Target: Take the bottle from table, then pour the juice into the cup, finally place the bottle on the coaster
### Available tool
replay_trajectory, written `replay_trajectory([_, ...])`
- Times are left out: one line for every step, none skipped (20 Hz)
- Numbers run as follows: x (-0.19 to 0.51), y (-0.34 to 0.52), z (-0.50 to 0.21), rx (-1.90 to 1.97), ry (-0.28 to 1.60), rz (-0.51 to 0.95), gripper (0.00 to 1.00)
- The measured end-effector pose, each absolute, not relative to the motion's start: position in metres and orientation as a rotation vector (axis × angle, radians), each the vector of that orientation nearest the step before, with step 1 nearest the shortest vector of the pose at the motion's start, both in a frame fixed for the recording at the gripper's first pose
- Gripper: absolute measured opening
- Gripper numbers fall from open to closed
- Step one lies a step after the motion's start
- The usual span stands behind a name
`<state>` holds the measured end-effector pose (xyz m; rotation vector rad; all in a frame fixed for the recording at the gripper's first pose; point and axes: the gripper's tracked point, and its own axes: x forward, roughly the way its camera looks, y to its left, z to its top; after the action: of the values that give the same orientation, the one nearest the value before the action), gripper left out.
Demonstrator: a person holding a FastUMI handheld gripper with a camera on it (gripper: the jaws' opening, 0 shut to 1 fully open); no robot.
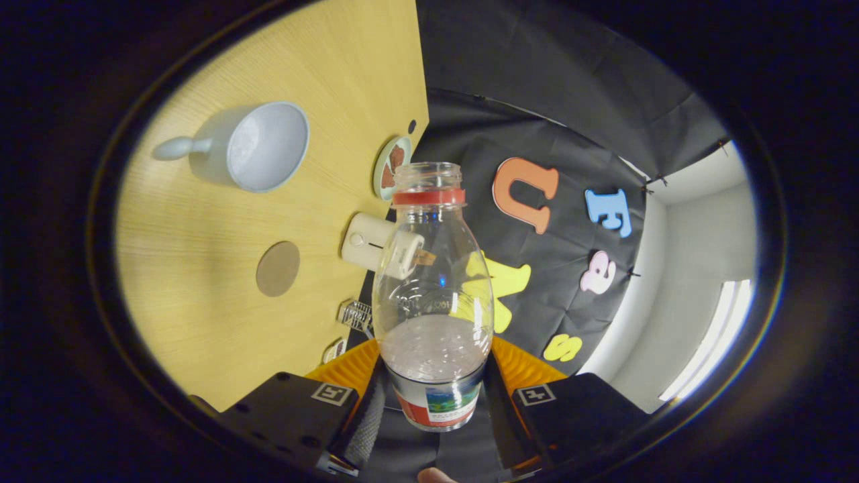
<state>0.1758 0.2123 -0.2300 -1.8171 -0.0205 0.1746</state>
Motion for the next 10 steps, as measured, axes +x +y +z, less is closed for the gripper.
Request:
replay_trajectory([0.176, 0.212, -0.231, -1.803, -0.014, 0.174, 0.74])
replay_trajectory([0.176, 0.210, -0.230, -1.788, -0.007, 0.174, 0.75])
replay_trajectory([0.177, 0.209, -0.230, -1.768, -0.001, 0.175, 0.74])
replay_trajectory([0.177, 0.207, -0.230, -1.744, 0.010, 0.175, 0.74])
replay_trajectory([0.176, 0.206, -0.230, -1.721, 0.020, 0.178, 0.74])
replay_trajectory([0.175, 0.203, -0.230, -1.696, 0.030, 0.180, 0.74])
replay_trajectory([0.176, 0.201, -0.229, -1.677, 0.036, 0.181, 0.74])
replay_trajectory([0.175, 0.199, -0.227, -1.661, 0.037, 0.177, 0.74])
replay_trajectory([0.175, 0.197, -0.226, -1.640, 0.041, 0.176, 0.74])
replay_trajectory([0.173, 0.194, -0.225, -1.606, 0.048, 0.179, 0.74])
